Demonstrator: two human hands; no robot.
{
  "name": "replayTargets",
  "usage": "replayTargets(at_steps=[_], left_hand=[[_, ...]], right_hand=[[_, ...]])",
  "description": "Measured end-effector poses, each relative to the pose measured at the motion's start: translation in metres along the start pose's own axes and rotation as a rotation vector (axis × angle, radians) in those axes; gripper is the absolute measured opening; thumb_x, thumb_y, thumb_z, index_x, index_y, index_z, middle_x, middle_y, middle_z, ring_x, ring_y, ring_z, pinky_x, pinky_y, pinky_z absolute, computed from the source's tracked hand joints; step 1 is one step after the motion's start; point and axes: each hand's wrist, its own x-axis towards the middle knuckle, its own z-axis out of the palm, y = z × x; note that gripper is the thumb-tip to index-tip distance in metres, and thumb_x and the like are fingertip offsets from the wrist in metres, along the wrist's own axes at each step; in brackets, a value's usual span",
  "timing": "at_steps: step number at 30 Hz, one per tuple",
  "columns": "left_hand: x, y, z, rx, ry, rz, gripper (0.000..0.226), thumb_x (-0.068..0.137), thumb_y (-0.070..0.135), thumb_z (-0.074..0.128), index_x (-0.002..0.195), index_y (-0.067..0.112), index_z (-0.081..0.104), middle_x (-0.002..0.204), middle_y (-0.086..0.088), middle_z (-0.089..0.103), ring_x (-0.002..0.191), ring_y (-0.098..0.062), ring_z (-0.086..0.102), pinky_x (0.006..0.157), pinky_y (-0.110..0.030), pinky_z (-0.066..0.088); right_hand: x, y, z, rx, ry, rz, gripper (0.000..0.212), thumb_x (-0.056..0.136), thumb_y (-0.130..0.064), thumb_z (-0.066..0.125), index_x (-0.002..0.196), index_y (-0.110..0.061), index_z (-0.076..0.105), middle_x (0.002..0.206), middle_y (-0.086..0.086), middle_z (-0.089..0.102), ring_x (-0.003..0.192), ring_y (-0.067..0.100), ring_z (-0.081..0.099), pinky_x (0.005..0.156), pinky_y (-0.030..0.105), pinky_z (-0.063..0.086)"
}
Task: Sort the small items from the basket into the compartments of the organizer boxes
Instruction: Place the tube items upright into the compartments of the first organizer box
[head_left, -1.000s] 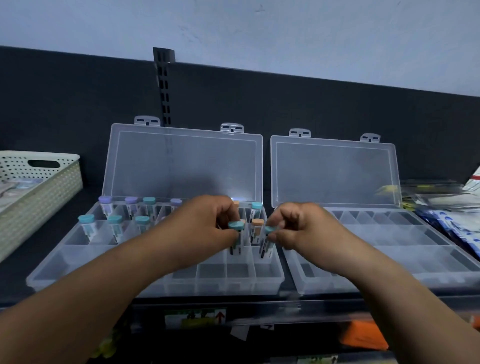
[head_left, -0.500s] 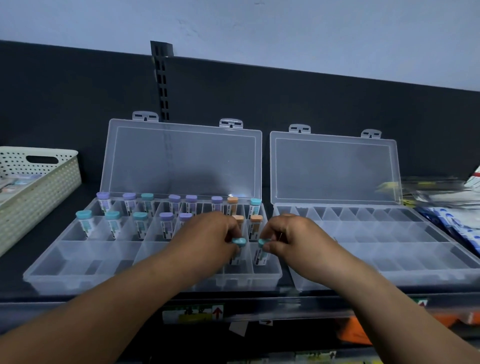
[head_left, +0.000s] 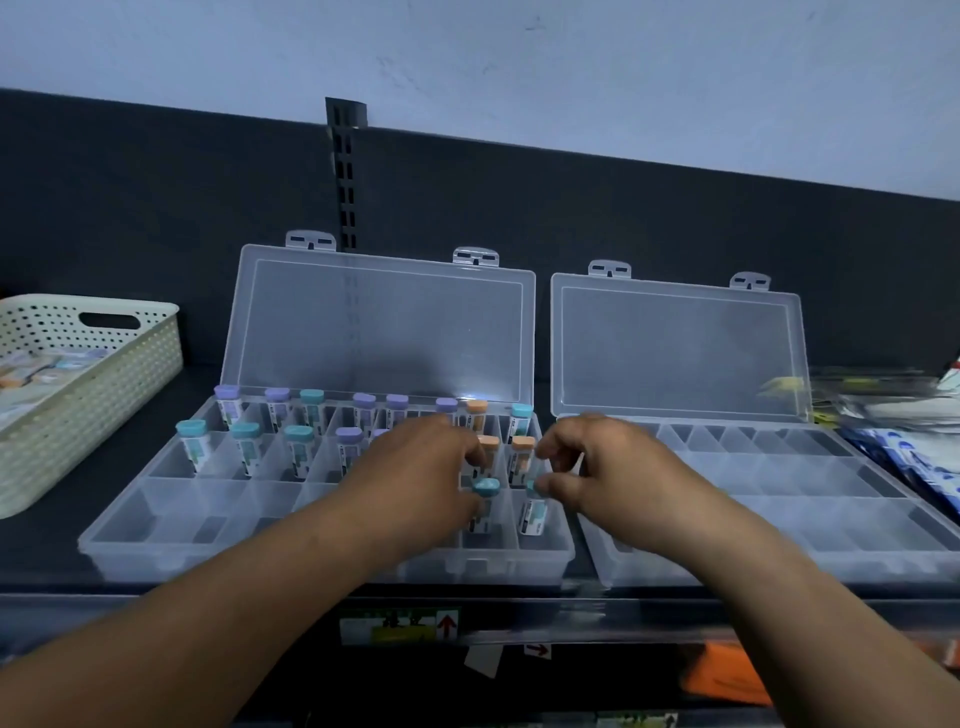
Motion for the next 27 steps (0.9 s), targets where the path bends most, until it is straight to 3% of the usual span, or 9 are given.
replayTargets(at_steps=[4, 8, 13, 19, 27], left_hand=[[-0.006, -0.007, -0.022, 0.106, 0.154, 0.049, 0.038, 0.085, 0.043, 0.064, 0.12, 0.031, 0.057, 0.113, 0.008, 0.053, 0.106, -0.012, 0.046, 0.088, -0.027, 0.038], [-0.015, -0.037, -0.054, 0.305, 0.303, 0.074, 0.04, 0.084, 0.04, 0.062, 0.121, 0.026, 0.057, 0.122, 0.003, 0.055, 0.114, -0.02, 0.048, 0.098, -0.035, 0.038], [-0.043, -0.092, -0.097, 0.51, 0.352, -0.065, 0.057, 0.085, 0.051, 0.059, 0.134, 0.025, 0.047, 0.143, -0.004, 0.044, 0.132, -0.026, 0.037, 0.108, -0.043, 0.028], [-0.081, -0.171, -0.144, 0.514, 0.266, -0.31, 0.074, 0.088, 0.06, 0.047, 0.149, 0.029, 0.021, 0.159, 0.0, 0.017, 0.145, -0.022, 0.014, 0.118, -0.043, 0.015], [-0.119, -0.29, -0.189, 0.486, 0.277, -0.41, 0.077, 0.085, 0.059, 0.052, 0.149, 0.027, 0.022, 0.155, 0.002, 0.024, 0.141, -0.019, 0.021, 0.114, -0.041, 0.019]], right_hand=[[0.007, -0.023, -0.01, -0.08, 0.128, -0.117, 0.017, 0.091, -0.035, 0.062, 0.105, -0.027, 0.062, 0.097, -0.009, 0.054, 0.085, 0.01, 0.053, 0.076, 0.028, 0.046], [0.028, -0.059, -0.01, -0.202, 0.142, -0.25, 0.04, 0.095, -0.039, 0.053, 0.133, -0.028, 0.051, 0.128, -0.006, 0.053, 0.121, 0.017, 0.046, 0.1, 0.031, 0.04], [0.059, -0.113, 0.007, -0.303, 0.117, -0.39, 0.064, 0.095, -0.049, 0.049, 0.151, -0.027, 0.026, 0.154, -0.002, 0.029, 0.141, 0.02, 0.024, 0.115, 0.035, 0.021], [0.097, -0.194, 0.038, -0.331, 0.057, -0.495, 0.072, 0.093, -0.056, 0.046, 0.153, -0.028, 0.016, 0.159, -0.002, 0.02, 0.145, 0.019, 0.017, 0.117, 0.036, 0.016], [0.151, -0.305, 0.091, -0.314, -0.025, -0.541, 0.074, 0.092, -0.054, 0.051, 0.153, -0.028, 0.018, 0.159, -0.002, 0.019, 0.144, 0.021, 0.018, 0.119, 0.038, 0.017]])
